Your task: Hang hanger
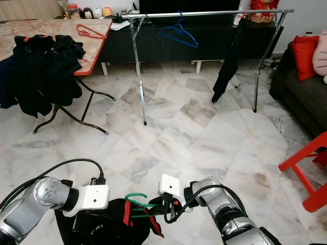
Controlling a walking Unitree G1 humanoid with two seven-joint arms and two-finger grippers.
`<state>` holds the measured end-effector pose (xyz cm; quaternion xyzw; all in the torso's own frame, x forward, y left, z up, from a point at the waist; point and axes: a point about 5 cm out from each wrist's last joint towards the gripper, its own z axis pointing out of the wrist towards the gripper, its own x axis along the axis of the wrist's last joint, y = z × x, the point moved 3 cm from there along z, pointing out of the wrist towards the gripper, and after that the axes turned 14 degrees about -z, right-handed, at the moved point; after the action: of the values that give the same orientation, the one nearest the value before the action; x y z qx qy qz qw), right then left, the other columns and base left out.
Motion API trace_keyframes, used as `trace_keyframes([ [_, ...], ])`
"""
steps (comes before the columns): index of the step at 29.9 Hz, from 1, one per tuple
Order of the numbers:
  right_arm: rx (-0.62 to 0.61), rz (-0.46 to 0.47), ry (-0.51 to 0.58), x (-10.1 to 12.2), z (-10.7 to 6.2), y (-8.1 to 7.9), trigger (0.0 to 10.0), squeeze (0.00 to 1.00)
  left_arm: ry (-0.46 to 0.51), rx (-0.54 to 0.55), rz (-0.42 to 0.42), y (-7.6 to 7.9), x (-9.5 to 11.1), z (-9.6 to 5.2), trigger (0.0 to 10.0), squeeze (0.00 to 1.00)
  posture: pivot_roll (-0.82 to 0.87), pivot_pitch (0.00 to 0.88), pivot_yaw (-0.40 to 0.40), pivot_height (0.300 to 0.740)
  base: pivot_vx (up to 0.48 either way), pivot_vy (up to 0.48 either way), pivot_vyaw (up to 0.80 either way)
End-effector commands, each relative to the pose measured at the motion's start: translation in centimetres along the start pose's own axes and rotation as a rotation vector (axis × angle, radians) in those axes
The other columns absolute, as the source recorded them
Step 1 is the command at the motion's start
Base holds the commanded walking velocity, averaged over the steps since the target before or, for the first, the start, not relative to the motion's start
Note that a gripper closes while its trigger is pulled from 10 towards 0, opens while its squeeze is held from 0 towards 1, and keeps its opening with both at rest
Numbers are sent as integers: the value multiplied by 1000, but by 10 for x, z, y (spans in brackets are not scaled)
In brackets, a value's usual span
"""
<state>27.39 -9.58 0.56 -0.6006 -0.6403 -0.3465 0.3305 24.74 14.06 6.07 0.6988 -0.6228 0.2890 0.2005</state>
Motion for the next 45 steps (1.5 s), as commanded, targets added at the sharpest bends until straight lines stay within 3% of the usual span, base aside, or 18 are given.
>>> trace_keyframes([
  [1,4,1,-8,-2,2,-3,0,0,-1,3,33,-3,4,-3,10000,0,60,0,4,716,0,0,0],
  [19,-35,-7,-20,-3,5,0,0,0,-5,10,50,-7,7,-8,10000,0,68,0,8,716,0,0,0],
  [29,-150,-42,-56,-4,2,10,0,0,8,-8,50,-6,11,-9,10000,0,69,0,10,716,0,0,0],
  [30,-163,-41,-60,-5,2,11,0,0,11,-9,50,-6,12,-9,10000,318,70,0,9,716,0,0,0],
  [31,-177,-41,-65,-5,2,12,0,0,15,-7,52,-6,13,-9,10000,847,72,0,8,716,0,0,0],
  [32,-190,-40,-69,-6,2,13,0,0,17,-5,54,-7,14,-10,10000,847,74,0,7,716,0,0,0],
  [33,-199,-40,-74,-7,2,13,0,0,19,-2,56,-8,15,-10,10000,1000,74,0,7,716,0,0,0],
  [40,-293,-46,-96,-8,2,19,0,0,30,8,65,-11,19,-13,10000,1000,80,0,5,716,0,0,0],
  [45,-432,-50,-124,-10,-2,31,0,0,32,23,75,-14,22,-16,10000,1000,82,0,2,716,0,0,0],
])
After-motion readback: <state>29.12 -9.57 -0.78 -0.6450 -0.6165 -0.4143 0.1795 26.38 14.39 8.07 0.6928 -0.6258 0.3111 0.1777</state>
